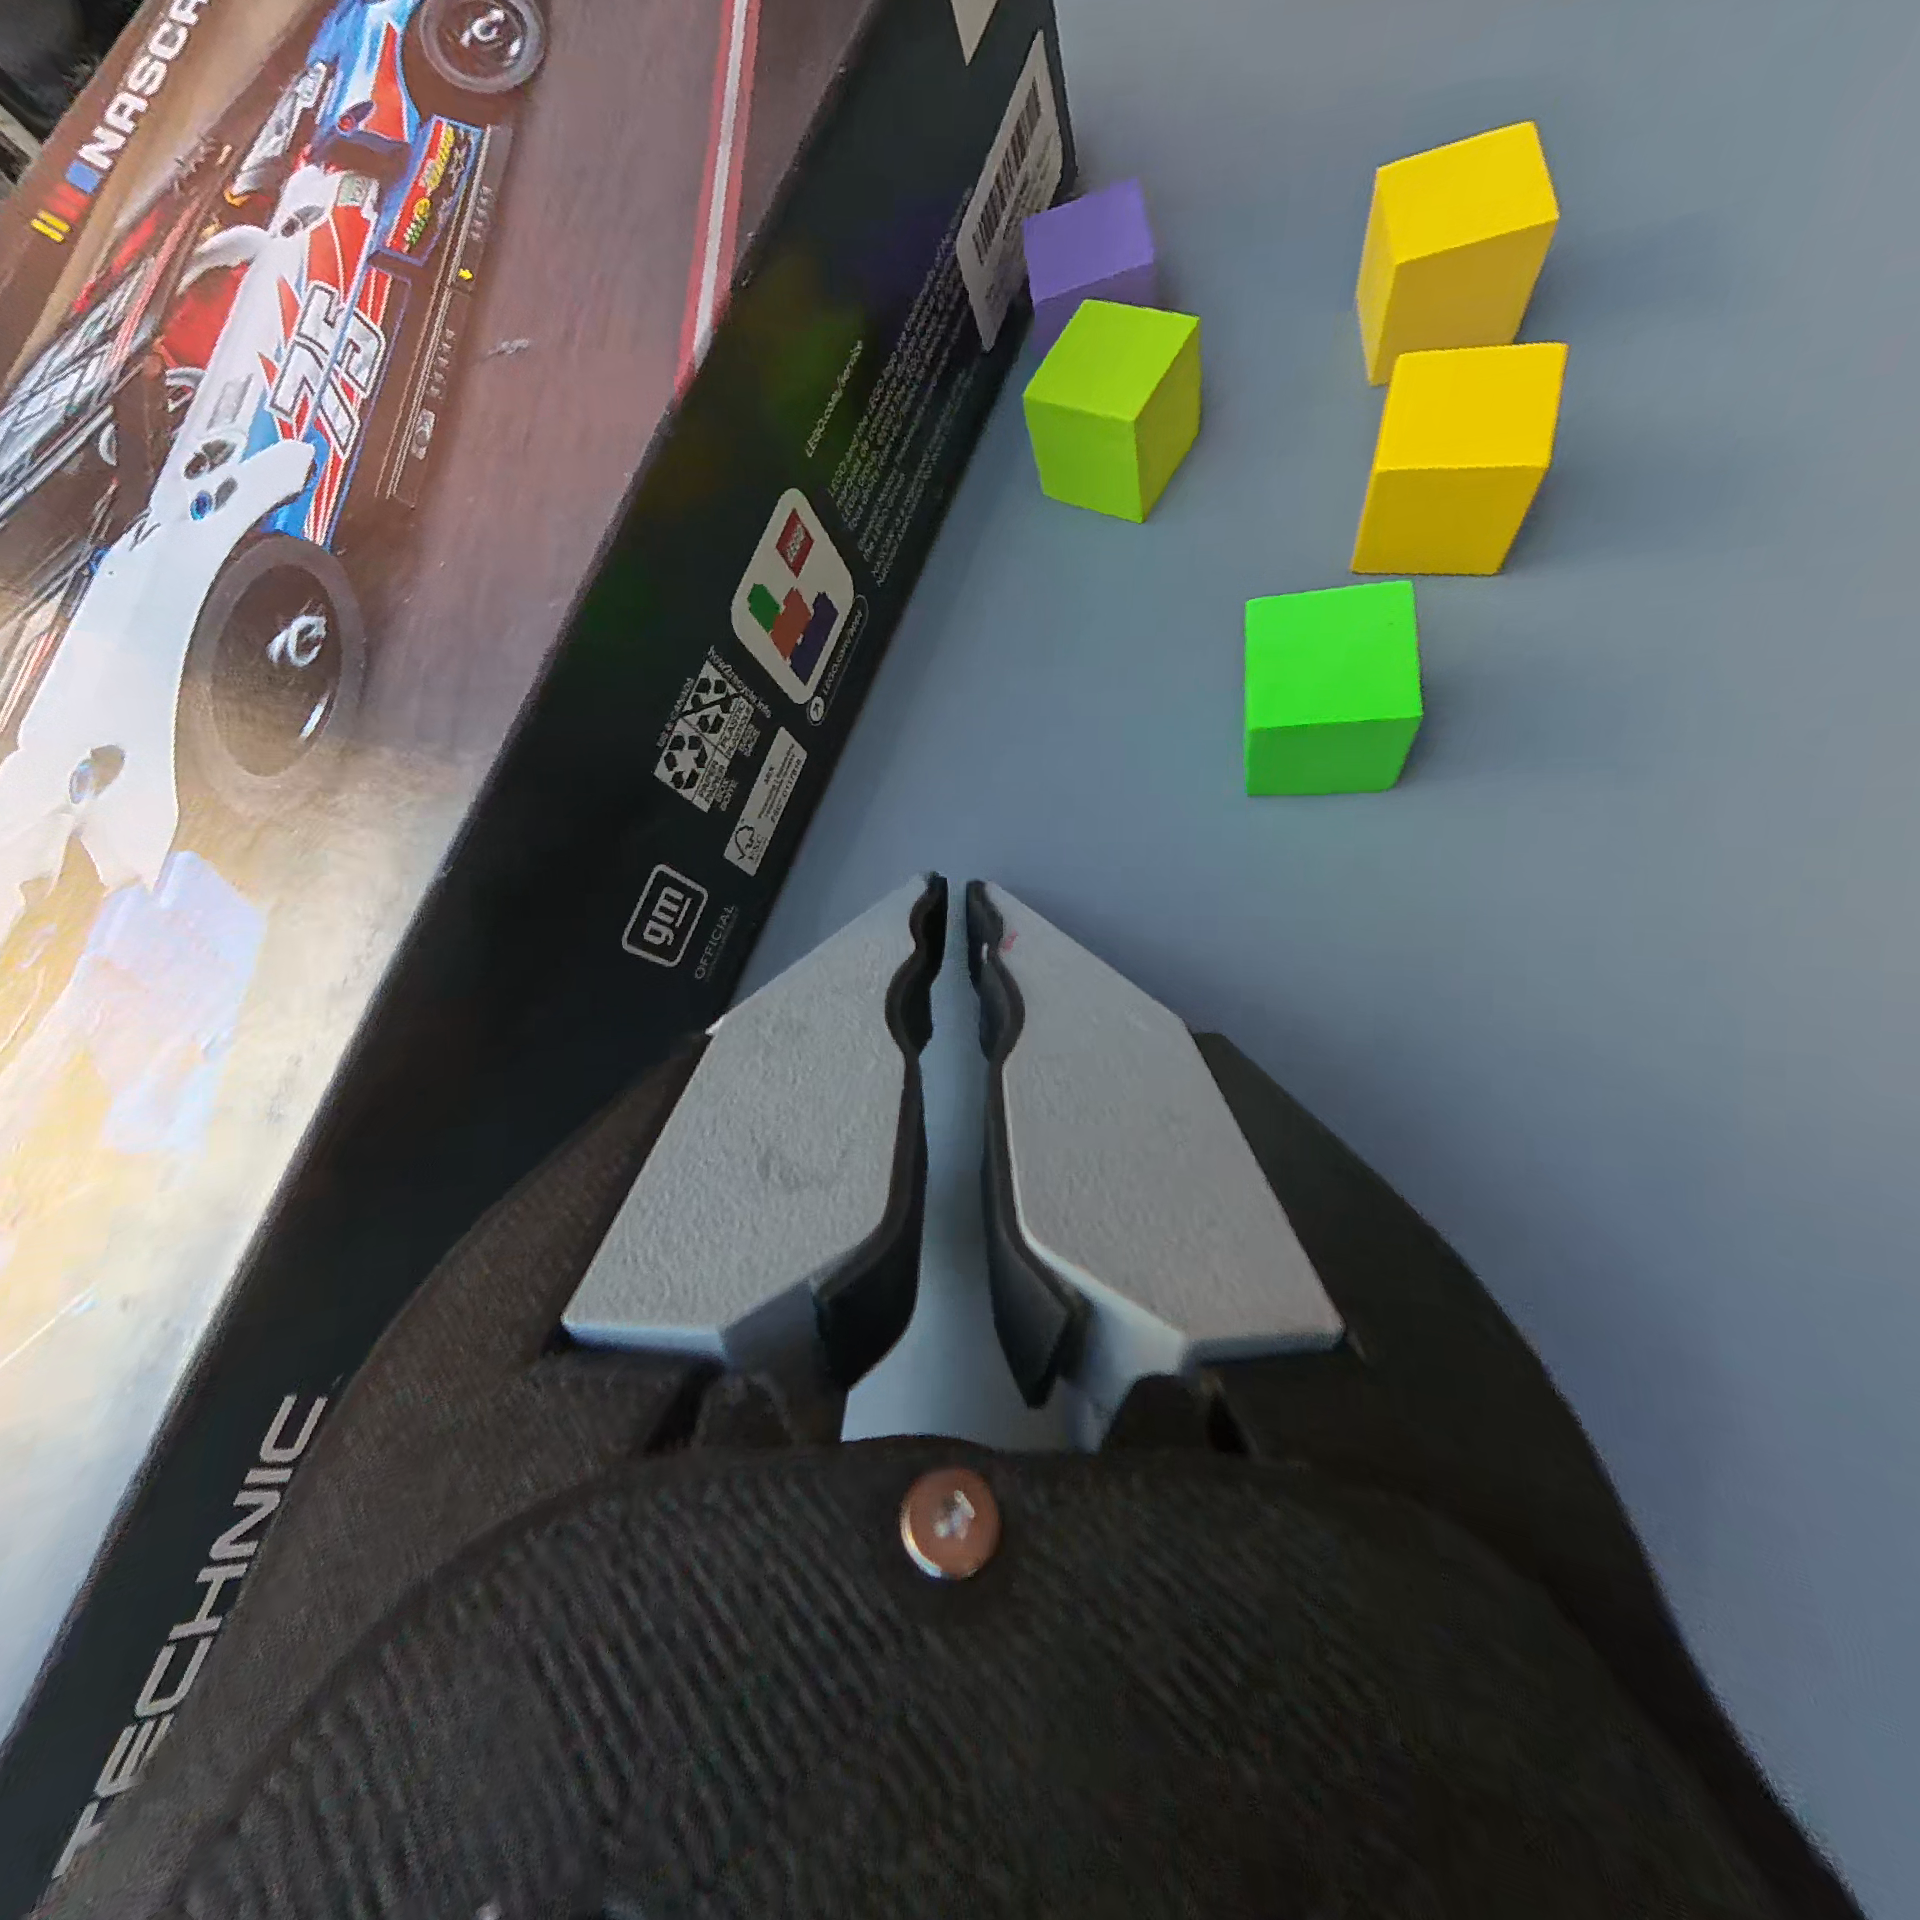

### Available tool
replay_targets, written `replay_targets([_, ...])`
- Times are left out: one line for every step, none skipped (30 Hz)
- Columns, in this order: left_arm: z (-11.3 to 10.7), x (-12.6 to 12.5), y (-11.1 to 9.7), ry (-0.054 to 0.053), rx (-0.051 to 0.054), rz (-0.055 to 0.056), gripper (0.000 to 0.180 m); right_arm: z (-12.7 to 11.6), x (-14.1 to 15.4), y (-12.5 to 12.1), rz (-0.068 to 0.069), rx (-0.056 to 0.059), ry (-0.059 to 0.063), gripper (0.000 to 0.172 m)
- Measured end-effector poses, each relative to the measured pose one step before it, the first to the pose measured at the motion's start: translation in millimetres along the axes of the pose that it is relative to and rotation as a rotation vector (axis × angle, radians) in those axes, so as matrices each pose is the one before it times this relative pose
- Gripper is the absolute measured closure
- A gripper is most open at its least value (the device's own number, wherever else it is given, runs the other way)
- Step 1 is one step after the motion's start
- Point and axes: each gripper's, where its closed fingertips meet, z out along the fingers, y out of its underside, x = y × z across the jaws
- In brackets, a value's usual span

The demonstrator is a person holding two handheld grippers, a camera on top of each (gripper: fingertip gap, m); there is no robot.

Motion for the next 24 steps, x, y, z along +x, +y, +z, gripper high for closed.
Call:
replay_targets([0.23, 0.46, 0.27, -0.0018, -0.0027, 0.0065, 0.178, 0.96, 0.15, 1.28, -0.0118, -0.0092, 0.0087, 0.172])
replay_targets([0.31, 0.42, 0.33, -0.0009, -0.0031, 0.0046, 0.176, 0.91, 0.69, 0.97, -0.0111, -0.0076, 0.0117, 0.172])
replay_targets([0.3, 0.18, 0.35, -0.0007, -0.0031, 0.0027, 0.174, 0.73, 0.61, 0.64, -0.0091, -0.0044, 0.0087, 0.172])
replay_targets([0.18, 0.11, 0.2, -0.0002, -0.0022, 0.0013, 0.172, 0.6, 0.37, 0.23, -0.0044, -0.0014, 0.0052, 0.171])
replay_targets([0.15, 0.06, 0.12, 0.0008, -0.0011, -0.0005, 0.169, 0.45, 1.11, -0.14, 0.0022, 0.0022, 0.0068, 0.166])
replay_targets([-0.01, -0.2, 0.02, 0.0004, 0.0001, -0.0022, 0.167, 0.41, 1.23, -0.56, 0.0067, 0.0051, 0.0056, 0.159])
replay_targets([-0.08, -0.13, -0.08, 0.0013, 0.0009, -0.003, 0.164, 0.19, 1.05, -0.46, 0.0102, 0.0047, 0.0011, 0.154])
replay_targets([-0.04, -0.3, -0.01, 0.0005, 0.0002, -0.0037, 0.162, -0.01, 0.88, -0.6, 0.013, 0.0044, -0.0008, 0.15])
replay_targets([0.04, -0.2, 0.06, 0.0006, -0.0005, -0.0033, 0.16, -0.49, 0.53, -1.02, 0.0125, 0.0072, -0.0027, 0.146])
replay_targets([0.09, -0.2, 0.1, 0.0003, -0.0004, -0.0021, 0.159, -0.63, 0.45, -1.34, 0.0118, 0.0096, -0.0021, 0.143])
replay_targets([-0.08, -0.05, -0.08, 0.0001, 0.0007, -0.0006, 0.159, -0.74, 0.56, -1.45, 0.009, 0.0099, -0.0013, 0.14])
replay_targets([-0.09, 0.0, -0.1, 0.0002, 0.0007, 0.0, 0.159, -0.77, -0.08, -1.06, 0.0059, 0.0067, -0.0045, 0.142])
replay_targets([0.08, 0.1, 0.08, 0.0001, -0.0007, 0.0003, 0.158, -0.76, -1.33, -0.87, 0.0045, 0.0062, -0.0113, 0.146])
replay_targets([0.16, 0.03, 0.21, -0.0003, -0.0016, 0.0008, 0.158, -0.85, -2.27, -1.92, 0.0067, 0.0125, -0.0179, 0.15])
replay_targets([0.21, 0.12, 0.15, -0.0001, -0.0018, 0.0013, 0.158, -1.05, -3.01, -3.61, 0.011, 0.0234, -0.0233, 0.152])
replay_targets([0.08, 0.07, 0.22, -0.0007, -0.0014, 0.0011, 0.158, -1.63, -3.01, -4.67, 0.0148, 0.03, -0.0247, 0.155])
replay_targets([0.02, 0.06, -0.05, -0.0005, -0.0005, 0.0008, 0.158, -1.94, -1.74, -4.05, 0.0162, 0.0272, -0.0189, 0.157])
replay_targets([0.11, 0.0, 0.07, -0.0001, -0.0004, 0.0002, 0.158, -2.35, -0.44, -3.81, 0.0174, 0.0249, -0.0135, 0.155])
replay_targets([-0.05, -0.09, -0.05, 0.0, 0.0, -0.0004, 0.158, -2.69, 0.12, -4.39, 0.0213, 0.0285, -0.0127, 0.153])
replay_targets([0.01, 0.0, 0.03, 0.0004, 0.0, -0.0007, 0.157, -2.68, 0.05, -4.72, 0.0253, 0.0307, -0.0146, 0.151])
replay_targets([0.07, -0.04, 0.04, 0.0005, -0.0004, -0.0012, 0.157, -2.46, -0.34, -4.32, 0.0257, 0.0277, -0.0168, 0.148])
replay_targets([-0.03, -0.13, 0.02, 0.0005, -0.0001, -0.0016, 0.157, -2.25, -1.23, -3.83, 0.0213, 0.0232, -0.0208, 0.143])
replay_targets([0.0, -0.02, -0.11, 0.0007, 0.0006, -0.0015, 0.157, -1.51, -1.79, -3.12, 0.0153, 0.019, -0.0206, 0.141])
replay_targets([0.02, -0.09, -0.04, 0.0013, 0.0005, -0.0018, 0.157, -0.83, -1.08, -1.88, 0.0092, 0.0117, -0.0119, 0.14])
